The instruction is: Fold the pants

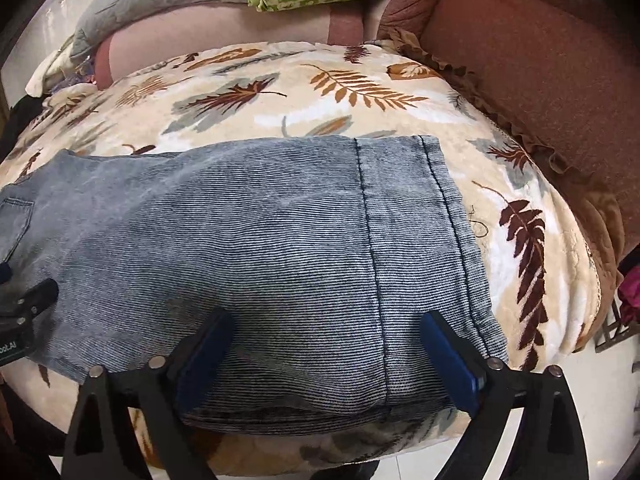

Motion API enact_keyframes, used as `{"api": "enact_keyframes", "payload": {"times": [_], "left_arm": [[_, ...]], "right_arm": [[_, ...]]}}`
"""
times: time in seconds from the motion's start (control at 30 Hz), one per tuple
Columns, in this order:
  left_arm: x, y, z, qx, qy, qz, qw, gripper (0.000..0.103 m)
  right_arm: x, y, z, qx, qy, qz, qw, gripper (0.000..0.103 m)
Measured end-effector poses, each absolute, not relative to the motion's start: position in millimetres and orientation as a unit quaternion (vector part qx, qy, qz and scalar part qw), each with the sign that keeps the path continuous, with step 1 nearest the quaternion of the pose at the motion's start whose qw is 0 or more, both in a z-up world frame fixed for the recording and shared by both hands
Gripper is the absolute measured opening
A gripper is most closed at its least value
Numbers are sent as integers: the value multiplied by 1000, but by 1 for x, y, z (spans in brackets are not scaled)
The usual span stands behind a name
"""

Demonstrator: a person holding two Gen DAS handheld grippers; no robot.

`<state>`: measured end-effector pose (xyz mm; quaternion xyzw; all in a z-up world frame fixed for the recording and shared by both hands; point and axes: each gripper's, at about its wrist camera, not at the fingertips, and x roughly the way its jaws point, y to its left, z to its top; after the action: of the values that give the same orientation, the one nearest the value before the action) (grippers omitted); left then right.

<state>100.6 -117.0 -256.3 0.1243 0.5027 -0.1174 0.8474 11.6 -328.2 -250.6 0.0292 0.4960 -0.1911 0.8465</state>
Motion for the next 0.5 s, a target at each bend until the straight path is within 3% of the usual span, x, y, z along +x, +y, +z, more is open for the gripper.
{"api": "enact_keyframes", "payload": {"times": [0.5], "left_arm": [[100,-115,-258,118,499,-125,849,103]], "right_arm": [[13,-329,-252,30,496,-196,845,101]]}}
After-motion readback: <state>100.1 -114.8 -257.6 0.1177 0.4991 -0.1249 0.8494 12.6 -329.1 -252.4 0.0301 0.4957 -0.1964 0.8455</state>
